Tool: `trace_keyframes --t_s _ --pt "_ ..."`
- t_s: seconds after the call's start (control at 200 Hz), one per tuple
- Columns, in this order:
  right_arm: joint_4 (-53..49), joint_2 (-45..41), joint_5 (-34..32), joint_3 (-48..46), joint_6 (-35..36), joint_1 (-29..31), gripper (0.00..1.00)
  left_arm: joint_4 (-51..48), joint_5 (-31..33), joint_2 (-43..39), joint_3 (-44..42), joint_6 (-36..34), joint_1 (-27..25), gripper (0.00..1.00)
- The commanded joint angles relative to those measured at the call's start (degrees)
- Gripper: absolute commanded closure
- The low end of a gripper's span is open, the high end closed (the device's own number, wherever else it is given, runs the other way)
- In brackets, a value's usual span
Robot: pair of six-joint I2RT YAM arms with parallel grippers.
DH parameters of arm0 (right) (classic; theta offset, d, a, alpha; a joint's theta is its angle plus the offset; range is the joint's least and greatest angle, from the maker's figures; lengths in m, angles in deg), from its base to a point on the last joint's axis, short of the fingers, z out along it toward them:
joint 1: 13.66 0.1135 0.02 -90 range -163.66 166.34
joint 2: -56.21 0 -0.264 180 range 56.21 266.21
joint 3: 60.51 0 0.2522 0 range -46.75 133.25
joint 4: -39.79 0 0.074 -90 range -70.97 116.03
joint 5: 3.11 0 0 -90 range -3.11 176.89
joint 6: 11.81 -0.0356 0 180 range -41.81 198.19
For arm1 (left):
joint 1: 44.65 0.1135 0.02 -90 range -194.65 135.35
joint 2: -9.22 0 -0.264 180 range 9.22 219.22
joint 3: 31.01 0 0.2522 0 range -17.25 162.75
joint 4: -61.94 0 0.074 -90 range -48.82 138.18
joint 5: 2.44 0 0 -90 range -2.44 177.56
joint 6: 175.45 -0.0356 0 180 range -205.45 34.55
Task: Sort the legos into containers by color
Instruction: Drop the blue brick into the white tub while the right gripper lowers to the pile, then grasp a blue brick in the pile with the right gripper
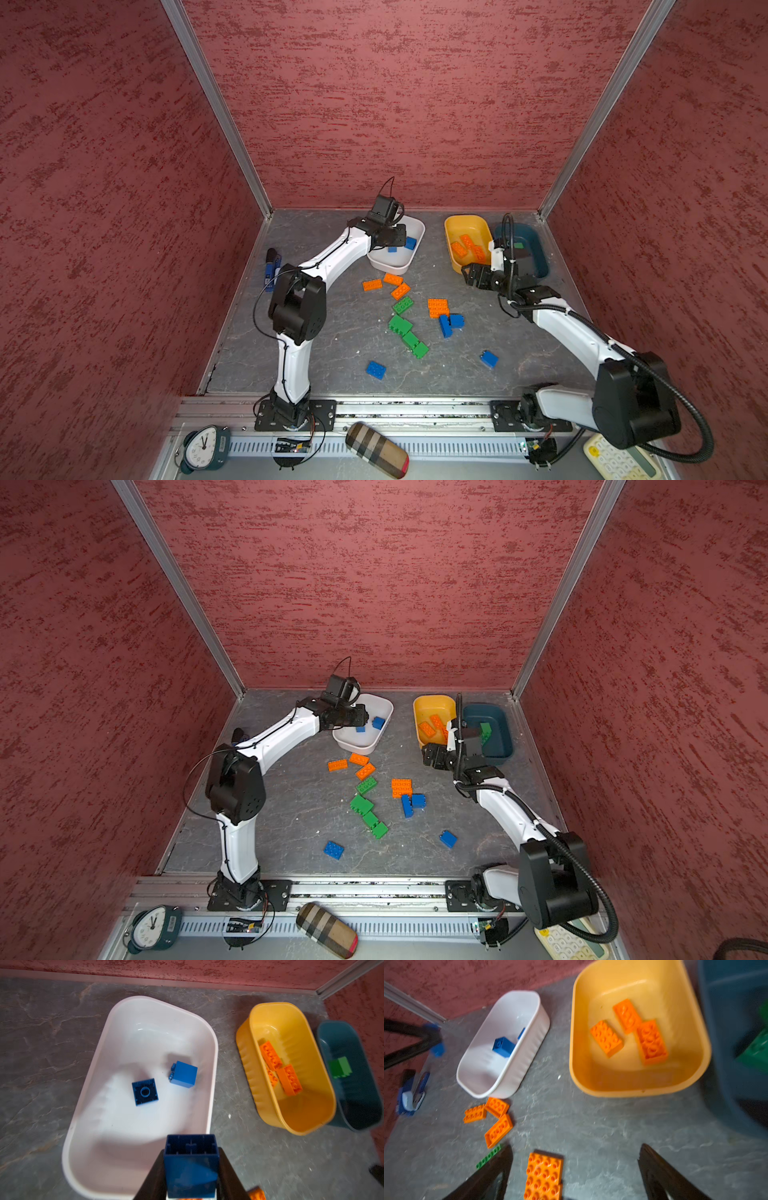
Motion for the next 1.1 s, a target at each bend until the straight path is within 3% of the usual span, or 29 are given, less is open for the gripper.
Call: trace_keyframes --t_s 0.0,0.065,0.145,0.271,0.636,0.746,0.882,1.092 --pt "-5.3 -1.8 3.3 -1.5 -4.8 3.4 0.06 -5.4 1.8 5.2 6.5 2.9 0.3 0.75" --pt "-8.9 -1.5 -0.3 -1.9 -6.1 6.4 0.09 -7.4 1.6 6.9 9.4 3.1 0.2 0.59" --pt "-13.5 -0.5 -4.7 -1.7 -7.0 9.3 0.12 -6.4 1.2 6.0 9.3 2.2 -0.5 0.30" --pt "-16.7 -0.1 -3.1 -3.0 -7.3 10.9 0.21 -3.8 0.1 2.0 6.6 1.0 -1.4 0.00" --pt "-16.5 -8.5 -0.7 -8.9 -17.1 22.7 0.25 5.4 -6.6 -12.8 -8.9 6.2 0.1 0.01" --pt "-14.0 -3.6 -2.9 -6.8 -16.4 25.0 0.29 10.0 -10.5 -17.2 -14.8 7.8 0.9 0.00" --pt "-13.8 3.2 -14.3 -4.4 -14.0 29.4 0.35 11.2 -9.1 -21.1 -19.2 8.7 1.4 0.01" --pt "-8.5 10.2 -14.4 -2.5 -9.6 30.1 0.45 9.8 -7.3 -25.0 -24.4 10.1 2.9 0.01"
